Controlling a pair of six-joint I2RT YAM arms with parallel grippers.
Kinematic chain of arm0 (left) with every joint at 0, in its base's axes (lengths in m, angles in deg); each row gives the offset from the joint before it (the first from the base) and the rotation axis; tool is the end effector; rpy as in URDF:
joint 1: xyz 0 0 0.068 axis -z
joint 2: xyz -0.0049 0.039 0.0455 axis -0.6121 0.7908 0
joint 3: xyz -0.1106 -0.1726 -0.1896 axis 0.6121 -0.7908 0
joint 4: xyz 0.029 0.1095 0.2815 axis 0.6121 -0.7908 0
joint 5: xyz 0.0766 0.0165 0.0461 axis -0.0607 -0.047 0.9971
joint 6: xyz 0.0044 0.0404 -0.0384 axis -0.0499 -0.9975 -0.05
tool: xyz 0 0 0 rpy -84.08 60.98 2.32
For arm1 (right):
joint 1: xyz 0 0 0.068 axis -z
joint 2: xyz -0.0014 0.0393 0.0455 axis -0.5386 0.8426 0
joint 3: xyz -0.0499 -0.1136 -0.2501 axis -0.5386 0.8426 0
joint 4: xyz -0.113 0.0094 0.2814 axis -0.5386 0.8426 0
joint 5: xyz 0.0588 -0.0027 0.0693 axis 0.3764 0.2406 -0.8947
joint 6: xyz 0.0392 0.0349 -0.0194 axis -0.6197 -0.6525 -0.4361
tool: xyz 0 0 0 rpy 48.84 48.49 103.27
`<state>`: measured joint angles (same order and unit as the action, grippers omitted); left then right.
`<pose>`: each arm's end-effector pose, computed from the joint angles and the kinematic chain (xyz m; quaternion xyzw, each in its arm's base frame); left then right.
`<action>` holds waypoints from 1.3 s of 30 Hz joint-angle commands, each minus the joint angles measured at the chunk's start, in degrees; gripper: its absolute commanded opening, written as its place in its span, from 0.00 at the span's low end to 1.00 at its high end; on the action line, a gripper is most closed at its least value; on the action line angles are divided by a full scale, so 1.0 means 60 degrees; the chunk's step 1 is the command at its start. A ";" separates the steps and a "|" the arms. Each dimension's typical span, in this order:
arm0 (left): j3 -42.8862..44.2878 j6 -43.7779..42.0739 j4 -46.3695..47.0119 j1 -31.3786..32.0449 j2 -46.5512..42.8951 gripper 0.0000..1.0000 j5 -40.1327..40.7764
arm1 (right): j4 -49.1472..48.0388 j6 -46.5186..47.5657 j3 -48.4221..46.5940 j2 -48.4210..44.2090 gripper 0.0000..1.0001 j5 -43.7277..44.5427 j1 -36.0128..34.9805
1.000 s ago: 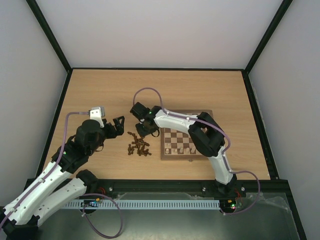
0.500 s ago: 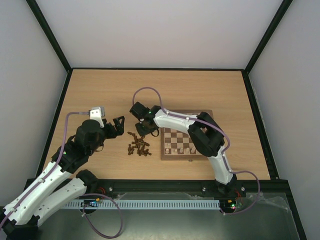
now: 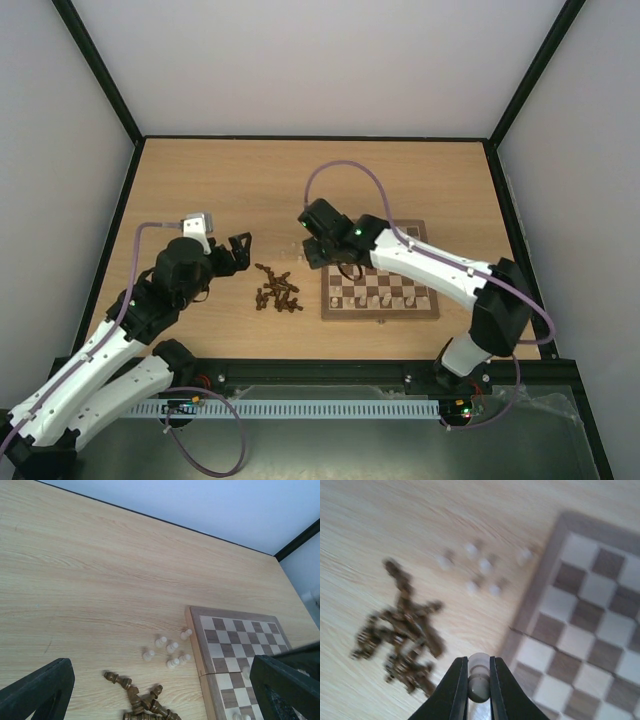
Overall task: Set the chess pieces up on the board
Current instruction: Place the chess piece on the chessboard.
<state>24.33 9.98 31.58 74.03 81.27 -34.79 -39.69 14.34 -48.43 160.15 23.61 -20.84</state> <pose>0.1608 -0.1060 0.3140 -0.0662 0.8178 -0.2453 0.5164 0.2477 0.3210 0.2836 -0.1867 0.9028 0.1702 0.3480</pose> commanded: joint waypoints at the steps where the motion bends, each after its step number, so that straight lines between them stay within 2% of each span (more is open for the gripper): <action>1: -0.0102 -0.0086 0.0333 -0.0052 0.0162 1.00 -0.0158 | 0.1256 -0.0792 0.1410 -0.0772 0.09 0.0870 -0.0049; 6: -0.0174 -0.0090 0.0590 -0.0057 0.0456 0.99 -0.0382 | 0.1268 -0.1345 0.2768 -0.1714 0.09 0.0954 0.0155; 12: -0.0158 -0.0134 0.0730 -0.0050 0.0688 0.99 -0.0518 | 0.0792 -0.1493 0.3575 -0.1976 0.09 0.0666 0.0345; 24: -0.0247 -0.0092 0.0728 -0.0058 0.0653 1.00 -0.0445 | 0.0031 -0.1289 0.3794 -0.1253 0.10 0.0152 0.0371; 39: -0.0255 -0.0135 0.0781 -0.0054 0.0705 0.99 -0.0399 | -0.0028 -0.1324 0.3974 -0.0992 0.11 -0.0010 0.0376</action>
<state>23.35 9.54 35.34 74.03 85.48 -37.32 -41.18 6.58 -25.83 153.59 23.83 -18.79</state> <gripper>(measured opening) 0.994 0.109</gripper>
